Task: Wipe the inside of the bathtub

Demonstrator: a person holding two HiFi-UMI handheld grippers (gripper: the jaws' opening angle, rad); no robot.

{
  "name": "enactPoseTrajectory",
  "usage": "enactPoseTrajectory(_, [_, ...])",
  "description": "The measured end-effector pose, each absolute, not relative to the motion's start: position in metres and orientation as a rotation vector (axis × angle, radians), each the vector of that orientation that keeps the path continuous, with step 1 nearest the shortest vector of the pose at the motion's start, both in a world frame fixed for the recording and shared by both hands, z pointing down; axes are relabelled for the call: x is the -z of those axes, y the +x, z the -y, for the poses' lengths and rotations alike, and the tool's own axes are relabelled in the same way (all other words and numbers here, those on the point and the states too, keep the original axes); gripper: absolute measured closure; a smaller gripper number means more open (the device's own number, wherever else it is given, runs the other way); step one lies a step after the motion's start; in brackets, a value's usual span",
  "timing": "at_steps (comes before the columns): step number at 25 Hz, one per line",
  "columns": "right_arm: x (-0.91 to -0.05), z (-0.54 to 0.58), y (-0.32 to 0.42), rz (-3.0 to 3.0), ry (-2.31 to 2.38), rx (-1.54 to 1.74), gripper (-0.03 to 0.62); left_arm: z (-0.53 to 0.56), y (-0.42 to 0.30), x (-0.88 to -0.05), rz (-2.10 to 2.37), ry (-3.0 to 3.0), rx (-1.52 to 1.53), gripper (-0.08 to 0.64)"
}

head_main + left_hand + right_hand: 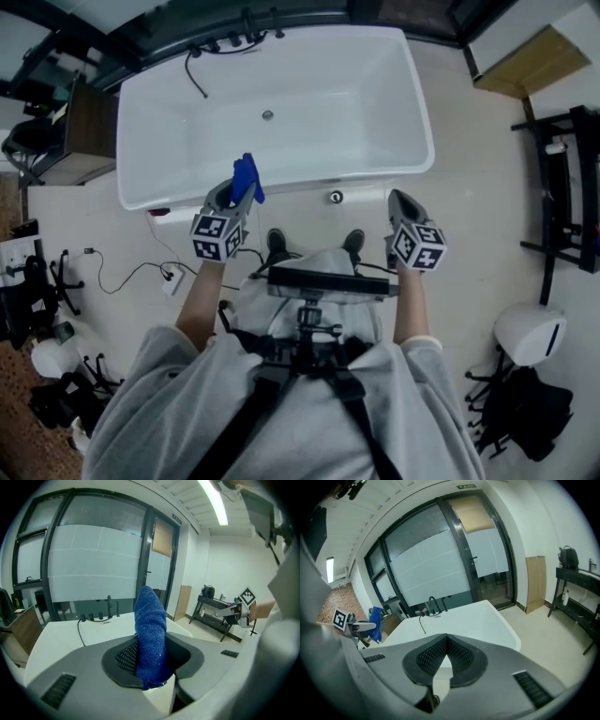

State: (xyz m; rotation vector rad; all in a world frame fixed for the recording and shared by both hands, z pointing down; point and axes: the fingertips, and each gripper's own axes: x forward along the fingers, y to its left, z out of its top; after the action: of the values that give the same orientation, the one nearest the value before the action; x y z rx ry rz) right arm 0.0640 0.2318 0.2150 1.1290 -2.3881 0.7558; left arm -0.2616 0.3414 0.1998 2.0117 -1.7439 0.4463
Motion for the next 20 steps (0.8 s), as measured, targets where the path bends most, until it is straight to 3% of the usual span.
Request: enactPoseTrajectory(20, [-0.219, -0.232, 0.03, 2.4, 0.971, -0.699, 0.584, -0.375, -0.284, -0.201, 1.831, 1.895, -0.385, 0.434])
